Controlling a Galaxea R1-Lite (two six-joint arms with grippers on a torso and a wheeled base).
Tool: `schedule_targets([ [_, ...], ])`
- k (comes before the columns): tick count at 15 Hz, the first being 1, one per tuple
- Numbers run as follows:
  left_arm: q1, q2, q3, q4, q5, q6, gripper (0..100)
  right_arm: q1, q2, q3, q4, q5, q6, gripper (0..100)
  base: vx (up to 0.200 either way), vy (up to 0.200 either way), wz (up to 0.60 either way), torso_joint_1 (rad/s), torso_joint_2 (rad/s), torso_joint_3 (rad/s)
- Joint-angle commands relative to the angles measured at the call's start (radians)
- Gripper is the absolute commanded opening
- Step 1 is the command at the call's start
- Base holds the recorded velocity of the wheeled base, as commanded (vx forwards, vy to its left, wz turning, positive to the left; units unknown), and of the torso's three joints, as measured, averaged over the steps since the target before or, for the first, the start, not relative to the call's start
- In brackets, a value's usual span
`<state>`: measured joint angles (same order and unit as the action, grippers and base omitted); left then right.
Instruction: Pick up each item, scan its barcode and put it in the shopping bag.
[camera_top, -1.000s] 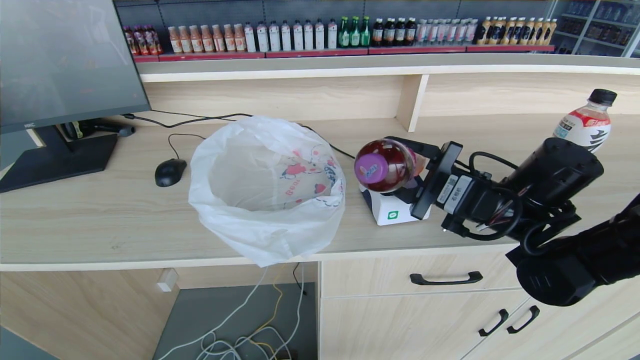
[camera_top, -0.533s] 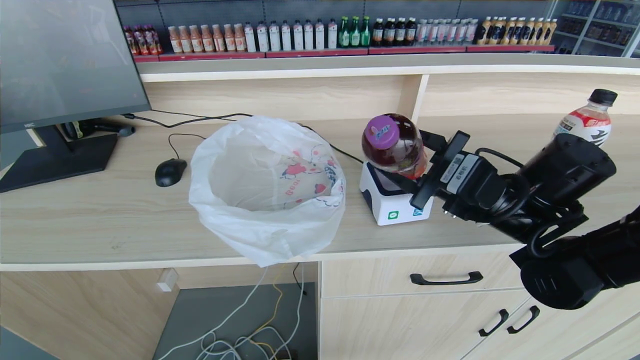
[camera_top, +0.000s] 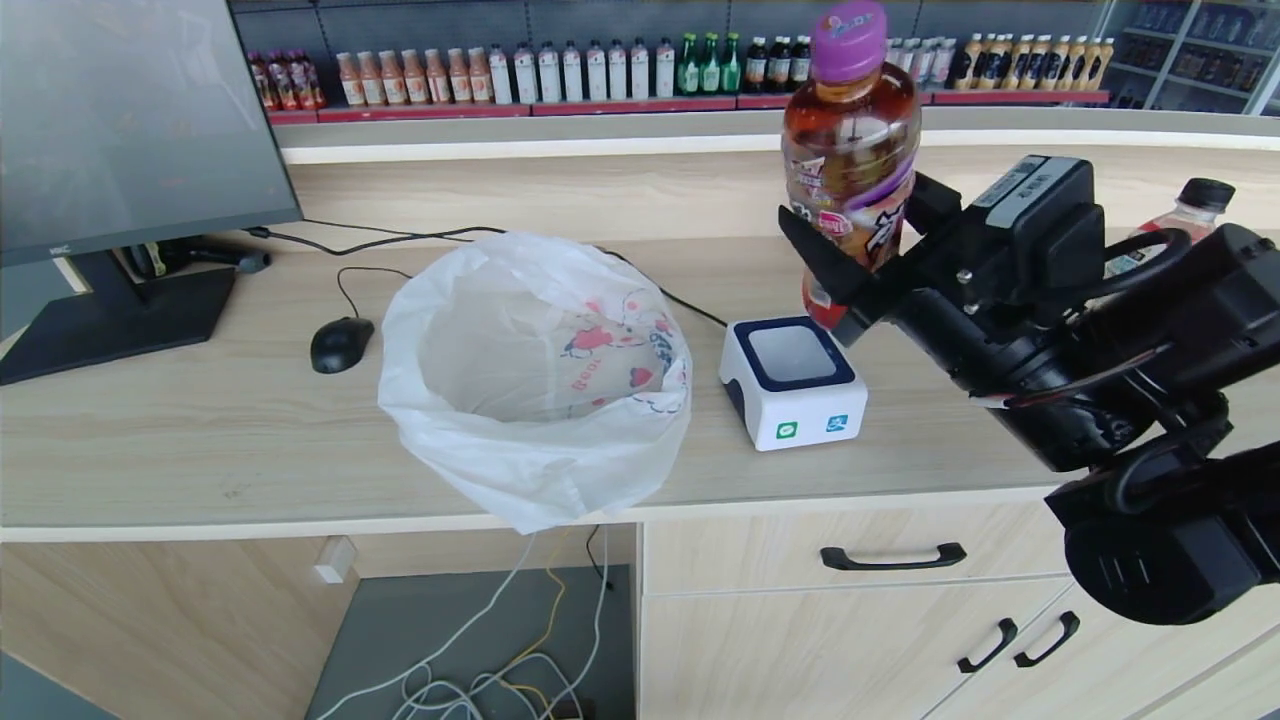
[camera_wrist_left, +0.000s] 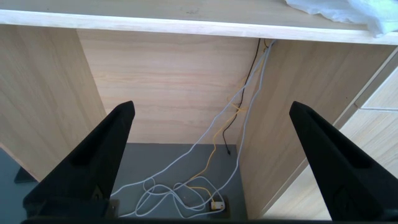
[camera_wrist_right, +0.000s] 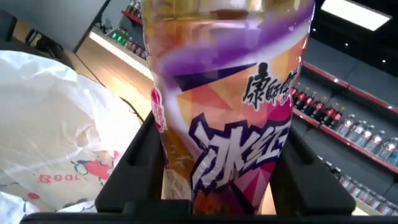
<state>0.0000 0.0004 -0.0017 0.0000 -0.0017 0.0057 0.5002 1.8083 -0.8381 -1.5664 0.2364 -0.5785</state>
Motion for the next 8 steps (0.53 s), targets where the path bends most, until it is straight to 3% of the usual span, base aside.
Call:
schedule_targets([
  [1,0.0,0.0,0.0,0.0,0.0,0.0,100,0.009,-0.03,-0.01,-0.004,-0.065,0.037,0,0.0,0.0,0.0,0.0,0.0,0.0],
  [4,0.0,0.0,0.0,0.0,0.0,0.0,100,0.034,-0.047,0.004,-0.004,-0.172,0.105,0,0.0,0.0,0.0,0.0,0.0,0.0],
  [8,0.0,0.0,0.0,0.002,0.0,0.002,100,0.104,-0.043,-0.004,-0.004,-0.397,0.232,0,0.0,0.0,0.0,0.0,0.0,0.0],
])
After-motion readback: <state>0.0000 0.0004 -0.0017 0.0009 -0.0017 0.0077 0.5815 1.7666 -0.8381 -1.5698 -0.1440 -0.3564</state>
